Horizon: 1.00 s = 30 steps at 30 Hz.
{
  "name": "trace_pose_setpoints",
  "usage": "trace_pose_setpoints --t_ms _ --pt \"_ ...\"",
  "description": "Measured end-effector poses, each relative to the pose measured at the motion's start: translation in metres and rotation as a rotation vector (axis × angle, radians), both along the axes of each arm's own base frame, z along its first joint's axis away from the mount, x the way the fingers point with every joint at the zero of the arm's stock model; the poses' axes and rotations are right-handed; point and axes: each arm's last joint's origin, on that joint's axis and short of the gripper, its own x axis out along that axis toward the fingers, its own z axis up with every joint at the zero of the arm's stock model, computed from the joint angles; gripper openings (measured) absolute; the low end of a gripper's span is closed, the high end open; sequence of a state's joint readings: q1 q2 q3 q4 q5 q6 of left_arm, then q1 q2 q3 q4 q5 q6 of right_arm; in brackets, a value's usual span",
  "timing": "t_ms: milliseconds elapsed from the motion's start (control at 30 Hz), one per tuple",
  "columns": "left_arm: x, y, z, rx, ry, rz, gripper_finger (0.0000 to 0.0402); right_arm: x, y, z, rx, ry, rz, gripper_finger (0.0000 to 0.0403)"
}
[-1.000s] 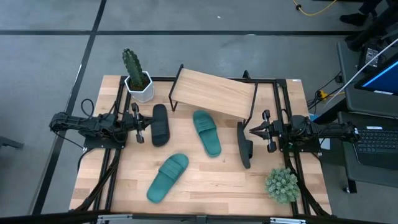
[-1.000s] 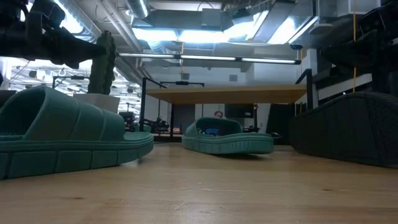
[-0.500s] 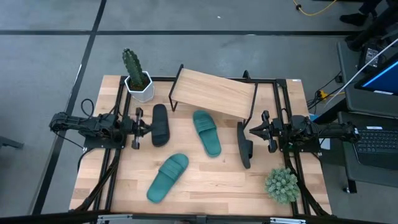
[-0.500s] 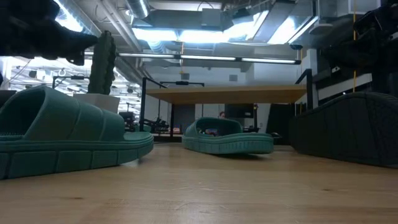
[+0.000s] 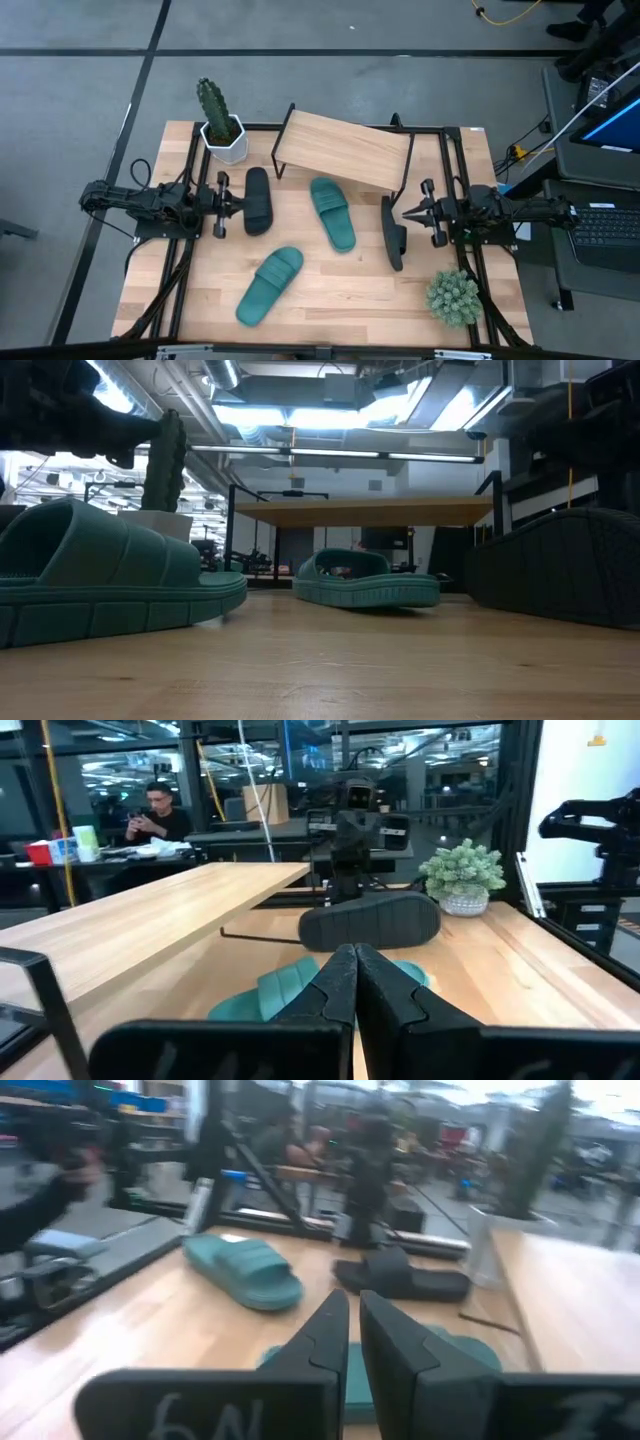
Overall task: Pick and place slides into the shelf
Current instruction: Put the bottom black slide on the shelf
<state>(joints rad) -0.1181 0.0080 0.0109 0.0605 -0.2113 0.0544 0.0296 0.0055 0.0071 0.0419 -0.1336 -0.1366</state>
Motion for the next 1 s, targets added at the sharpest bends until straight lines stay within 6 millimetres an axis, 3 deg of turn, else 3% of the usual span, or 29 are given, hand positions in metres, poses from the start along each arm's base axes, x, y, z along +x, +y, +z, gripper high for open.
trace_pose_setpoints --t_ms 200,733,1000 --pt "-0.0005 0.0036 -0.0002 0.022 0.006 0.126 0.0 -0.0004 0.001 0.0037 -0.026 -0.042 0.032 0.0033" --pt "-0.0002 0.0021 -0.0006 0.029 0.011 0.073 0.0 -0.0006 0.001 0.005 -0.023 -0.056 0.033 0.0033" --pt "0.0 0.0006 -0.0008 -0.069 0.001 0.019 0.0 -0.0007 0.0016 0.005 -0.024 -0.056 0.056 0.0033"
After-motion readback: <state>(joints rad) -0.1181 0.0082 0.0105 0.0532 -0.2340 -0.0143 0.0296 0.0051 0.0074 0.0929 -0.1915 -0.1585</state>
